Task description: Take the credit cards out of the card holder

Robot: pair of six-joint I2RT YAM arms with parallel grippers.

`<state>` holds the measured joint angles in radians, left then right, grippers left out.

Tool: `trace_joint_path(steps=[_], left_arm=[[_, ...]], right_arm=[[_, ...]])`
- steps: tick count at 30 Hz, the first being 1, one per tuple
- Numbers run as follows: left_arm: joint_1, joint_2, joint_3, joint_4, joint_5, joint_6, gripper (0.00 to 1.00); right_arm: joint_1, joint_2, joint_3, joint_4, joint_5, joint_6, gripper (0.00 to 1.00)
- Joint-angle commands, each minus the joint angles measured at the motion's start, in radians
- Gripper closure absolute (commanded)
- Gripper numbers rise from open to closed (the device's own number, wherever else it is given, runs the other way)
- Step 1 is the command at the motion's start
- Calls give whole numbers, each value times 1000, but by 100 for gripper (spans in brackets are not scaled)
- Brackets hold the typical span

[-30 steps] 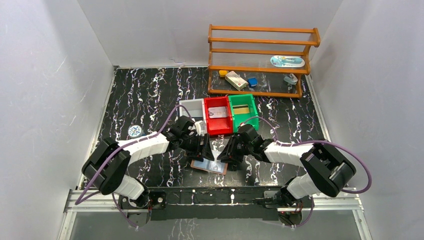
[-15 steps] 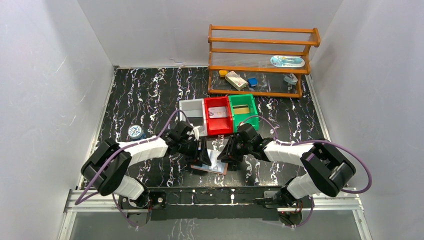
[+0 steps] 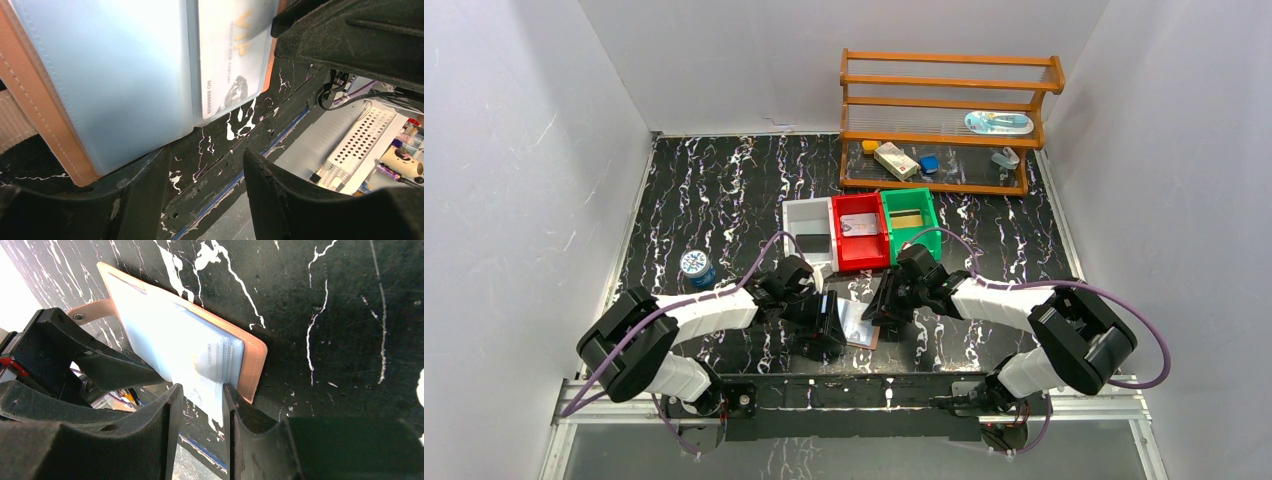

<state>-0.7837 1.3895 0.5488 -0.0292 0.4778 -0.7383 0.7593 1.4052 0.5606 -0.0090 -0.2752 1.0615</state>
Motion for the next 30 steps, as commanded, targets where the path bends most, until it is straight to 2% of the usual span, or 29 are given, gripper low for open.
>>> trace_joint_path(steps=[1,4,8,11,14,17,26,30], left_arm=[[-8,-41,15,-45,-66,0,46],[-8,-105,72,-91,-98,22,42],[-5,-144,205,-261,-243,115,34],[2,-116,291,-330,-342,161,28],[35,-43,331,-360,-381,174,27],[67,16,327,-352,-366,167,28],[71,67,242,-278,-329,164,28],[69,66,200,-250,-270,144,33]], right_arm=[[1,3,22,-8,-2,-13,57],[0,22,21,8,-9,-12,57],[0,15,17,-10,27,-7,58],[0,9,12,-15,45,-3,58],[1,13,12,-17,46,-3,59],[0,15,12,-11,44,-3,59],[1,17,16,16,25,-3,59],[1,15,27,35,6,0,58]])
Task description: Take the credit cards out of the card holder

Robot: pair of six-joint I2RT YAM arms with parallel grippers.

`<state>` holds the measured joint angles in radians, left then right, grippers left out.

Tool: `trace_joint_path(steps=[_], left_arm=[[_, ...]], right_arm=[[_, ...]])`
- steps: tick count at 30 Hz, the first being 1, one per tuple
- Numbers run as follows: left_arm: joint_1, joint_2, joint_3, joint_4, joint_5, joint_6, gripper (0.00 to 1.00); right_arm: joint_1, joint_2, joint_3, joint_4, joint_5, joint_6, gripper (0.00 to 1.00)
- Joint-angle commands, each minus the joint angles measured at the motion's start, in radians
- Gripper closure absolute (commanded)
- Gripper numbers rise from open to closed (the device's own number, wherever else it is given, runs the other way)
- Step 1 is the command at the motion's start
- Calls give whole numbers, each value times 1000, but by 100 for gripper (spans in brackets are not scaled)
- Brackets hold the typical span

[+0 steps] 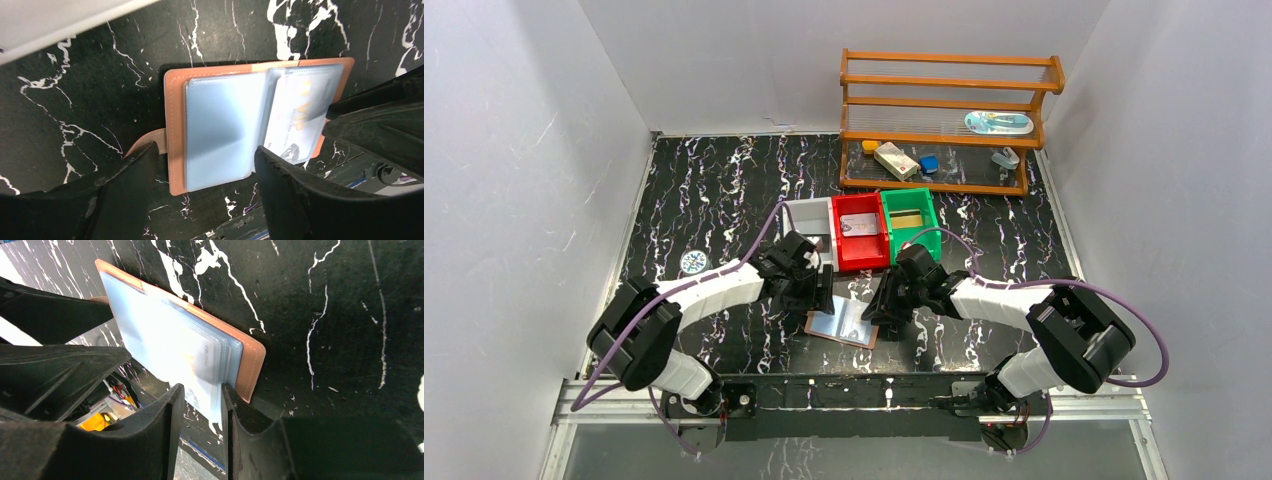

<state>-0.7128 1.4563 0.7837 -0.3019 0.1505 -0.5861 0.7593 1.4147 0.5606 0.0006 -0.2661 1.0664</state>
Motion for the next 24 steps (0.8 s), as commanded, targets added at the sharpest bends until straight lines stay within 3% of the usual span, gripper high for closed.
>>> trace_joint_path(steps=[1,8,12,19,24], left_arm=[[-2,-5,-46,33,74,-20,34],[-30,-74,-136,70,105,-105,44],[-39,-106,-165,69,106,-140,47],[-50,-175,-186,40,72,-186,48],[-51,-229,-139,-20,25,-173,40]], right_arm=[[0,7,30,29,-9,-3,58],[1,17,59,39,-50,12,59],[1,-5,82,-34,7,-3,55],[1,-32,153,-213,98,-54,53],[0,-106,173,-251,144,-71,52]])
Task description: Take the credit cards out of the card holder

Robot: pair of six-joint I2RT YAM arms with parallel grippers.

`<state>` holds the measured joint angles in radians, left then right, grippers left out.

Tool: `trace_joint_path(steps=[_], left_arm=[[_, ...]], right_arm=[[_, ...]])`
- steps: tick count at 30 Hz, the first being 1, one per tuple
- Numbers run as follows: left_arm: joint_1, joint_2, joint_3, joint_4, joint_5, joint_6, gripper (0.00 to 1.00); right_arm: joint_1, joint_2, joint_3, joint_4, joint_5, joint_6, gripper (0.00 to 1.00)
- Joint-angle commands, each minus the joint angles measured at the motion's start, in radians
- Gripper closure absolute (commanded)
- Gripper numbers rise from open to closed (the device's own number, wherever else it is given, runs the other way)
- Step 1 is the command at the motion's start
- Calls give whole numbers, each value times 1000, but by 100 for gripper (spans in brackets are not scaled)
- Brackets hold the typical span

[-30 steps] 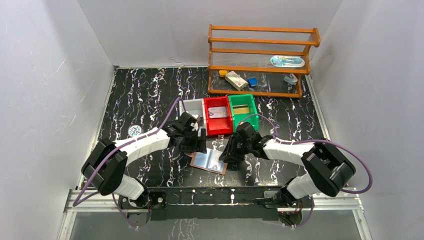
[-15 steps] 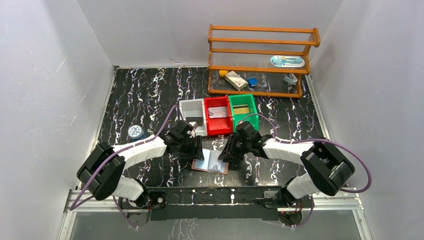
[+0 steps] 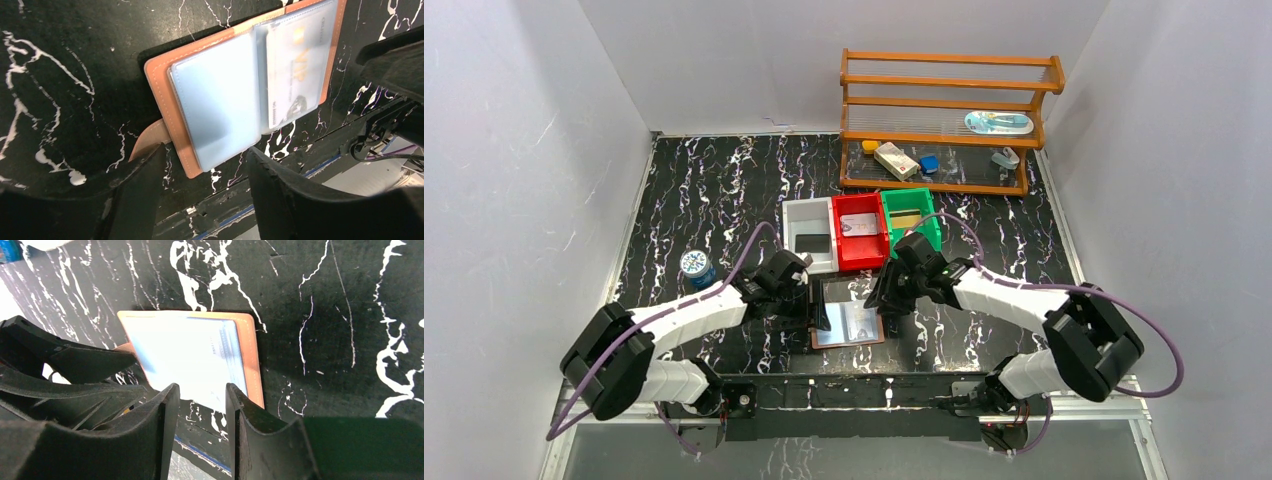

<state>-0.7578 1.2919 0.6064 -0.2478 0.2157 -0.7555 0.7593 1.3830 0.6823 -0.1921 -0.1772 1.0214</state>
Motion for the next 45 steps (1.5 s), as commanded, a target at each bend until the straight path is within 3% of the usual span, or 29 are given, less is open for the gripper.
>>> trace_joint_path(steps=[1,6,11,16,26,38,45], left_arm=[[-5,-73,51,-85,-49,3,39],[-6,-90,106,-99,-50,19,37],[-7,-61,117,4,77,34,36],[-7,-1,89,122,166,5,36],[-9,127,66,173,202,7,39],[-9,148,4,219,172,-44,55],[-9,139,-43,374,189,-165,67]], right_arm=[[1,-81,54,-53,47,-28,52],[1,-51,51,20,-34,-27,54],[1,0,20,105,-91,-7,54],[0,37,4,111,-93,-11,55],[2,88,-56,142,-96,-9,56],[2,86,-72,177,-118,0,67],[3,89,-92,188,-125,6,70]])
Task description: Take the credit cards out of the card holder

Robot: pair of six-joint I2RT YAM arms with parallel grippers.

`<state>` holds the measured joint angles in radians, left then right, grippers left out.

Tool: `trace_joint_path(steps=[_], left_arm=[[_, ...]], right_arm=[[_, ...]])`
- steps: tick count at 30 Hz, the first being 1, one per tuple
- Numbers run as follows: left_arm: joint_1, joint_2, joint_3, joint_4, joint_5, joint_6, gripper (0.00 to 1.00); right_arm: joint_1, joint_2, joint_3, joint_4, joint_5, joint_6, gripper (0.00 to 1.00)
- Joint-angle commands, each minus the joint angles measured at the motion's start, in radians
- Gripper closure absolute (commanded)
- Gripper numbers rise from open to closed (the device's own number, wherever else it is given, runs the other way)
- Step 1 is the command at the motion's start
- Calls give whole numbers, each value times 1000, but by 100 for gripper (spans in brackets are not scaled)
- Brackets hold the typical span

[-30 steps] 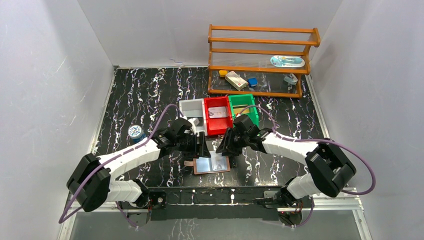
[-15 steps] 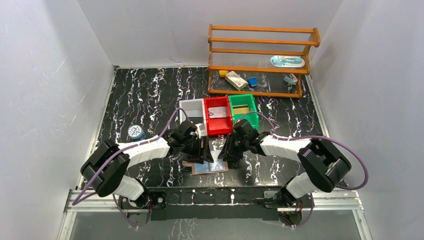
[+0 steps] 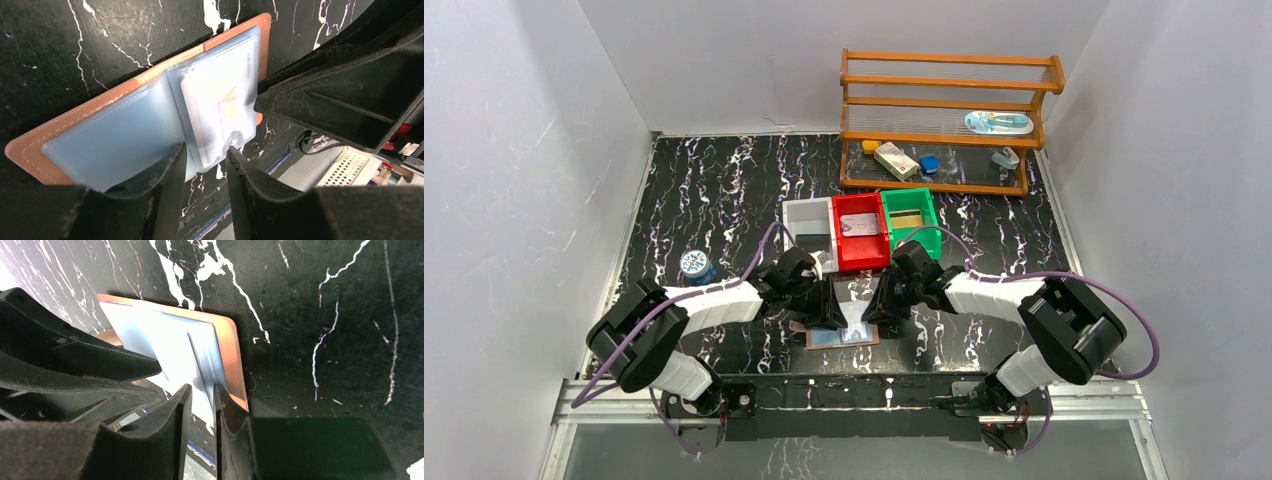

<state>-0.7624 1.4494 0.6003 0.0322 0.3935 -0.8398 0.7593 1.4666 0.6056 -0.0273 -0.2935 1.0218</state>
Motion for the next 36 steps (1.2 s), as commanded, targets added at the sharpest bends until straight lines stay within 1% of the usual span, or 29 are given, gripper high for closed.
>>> trace_joint_path(steps=[1,7,11,14,16,22,26,29,33,36], left_arm=[[-3,-17,-48,120,15,-100,68],[-4,10,-145,346,69,-220,71],[-5,42,-175,478,110,-270,76],[-5,48,-182,523,120,-290,81],[-5,45,-180,528,122,-291,86],[-5,20,-160,505,116,-266,96],[-5,-16,-134,453,96,-225,99],[-5,-57,-117,386,71,-185,100],[-4,-110,-93,236,18,-124,95],[-5,-118,-54,75,-37,-60,84]], right_arm=[[3,8,-15,24,-11,6,70],[3,19,-20,36,-26,2,73],[7,35,-21,50,-41,2,75],[9,37,-22,52,-41,3,77],[11,32,-23,52,-41,4,78],[10,0,-12,45,-35,4,77],[9,-21,-11,36,-32,4,75],[9,-40,-10,27,-30,1,72],[9,-75,-9,15,-17,-2,66],[9,-82,-2,-4,-7,-7,60]])
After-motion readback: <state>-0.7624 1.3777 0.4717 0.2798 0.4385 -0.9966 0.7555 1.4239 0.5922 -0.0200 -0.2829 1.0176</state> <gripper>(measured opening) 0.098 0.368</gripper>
